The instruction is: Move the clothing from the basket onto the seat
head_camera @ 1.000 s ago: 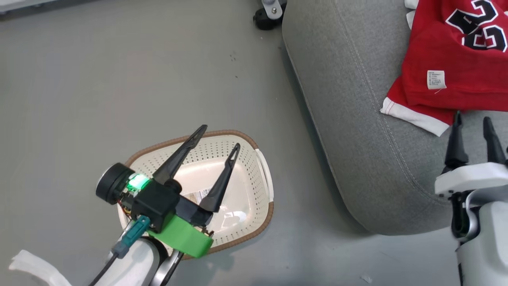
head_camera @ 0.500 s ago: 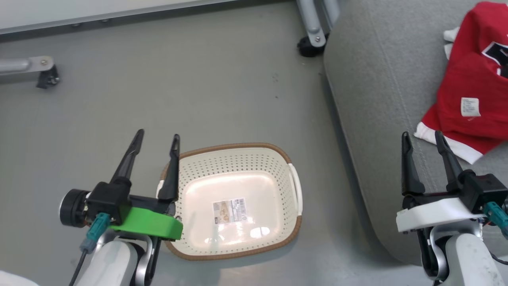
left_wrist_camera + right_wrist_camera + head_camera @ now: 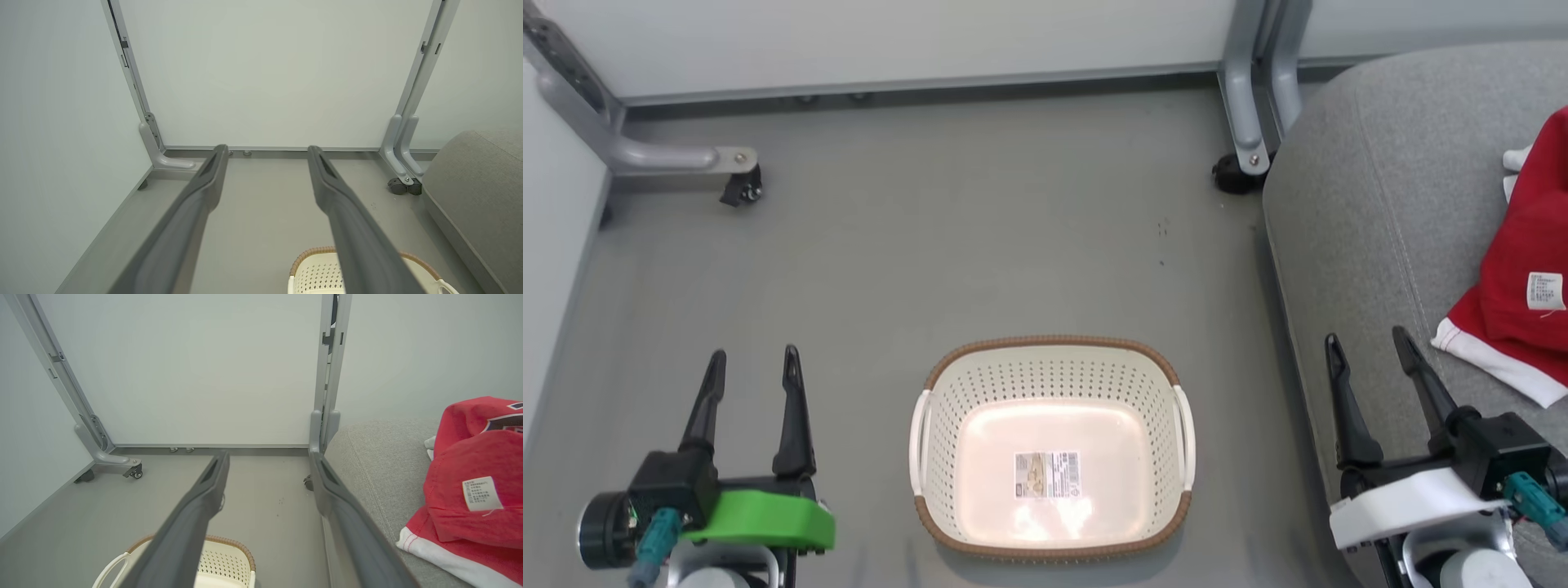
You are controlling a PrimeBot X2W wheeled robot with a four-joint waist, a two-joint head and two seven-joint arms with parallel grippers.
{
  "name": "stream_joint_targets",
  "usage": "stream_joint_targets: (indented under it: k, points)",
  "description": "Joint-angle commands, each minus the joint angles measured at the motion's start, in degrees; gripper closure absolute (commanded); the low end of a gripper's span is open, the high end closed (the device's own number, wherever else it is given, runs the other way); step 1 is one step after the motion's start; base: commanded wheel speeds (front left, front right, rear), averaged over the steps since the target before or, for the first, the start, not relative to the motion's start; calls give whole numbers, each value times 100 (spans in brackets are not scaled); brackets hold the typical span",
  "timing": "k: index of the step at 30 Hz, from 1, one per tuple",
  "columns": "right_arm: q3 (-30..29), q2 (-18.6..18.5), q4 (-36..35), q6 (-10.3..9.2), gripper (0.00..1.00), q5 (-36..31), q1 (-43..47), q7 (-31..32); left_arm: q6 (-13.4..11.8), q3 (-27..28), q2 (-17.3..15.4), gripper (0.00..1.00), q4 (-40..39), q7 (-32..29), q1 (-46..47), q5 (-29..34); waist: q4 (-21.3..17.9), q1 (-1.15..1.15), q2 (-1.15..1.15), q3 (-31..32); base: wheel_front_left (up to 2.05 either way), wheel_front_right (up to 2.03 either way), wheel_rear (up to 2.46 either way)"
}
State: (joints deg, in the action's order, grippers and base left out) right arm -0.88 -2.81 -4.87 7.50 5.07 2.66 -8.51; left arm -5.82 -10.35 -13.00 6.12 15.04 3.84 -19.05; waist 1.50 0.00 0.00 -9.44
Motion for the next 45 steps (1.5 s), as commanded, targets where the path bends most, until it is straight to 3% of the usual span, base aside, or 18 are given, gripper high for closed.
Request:
stream_joint_targets:
  k: [1,12,44,45]
  points:
    - [5,-17,-59,-2,0,40,145,44,66,43,55,0,15,17,-159,81,116,0,0,268,0,0,0]
    - [-23,-16,-194,-1,0,130,762,237,425,53,250,0,268,17,-654,427,-9,0,0,773,0,0,0]
    - [67,-16,-343,-1,0,242,1109,371,577,277,441,0,538,18,-938,765,-91,0,0,981,0,0,0]
    - [62,0,-318,-1,100,241,1030,346,581,266,450,100,530,1,-883,758,-90,0,0,980,0,0,0]
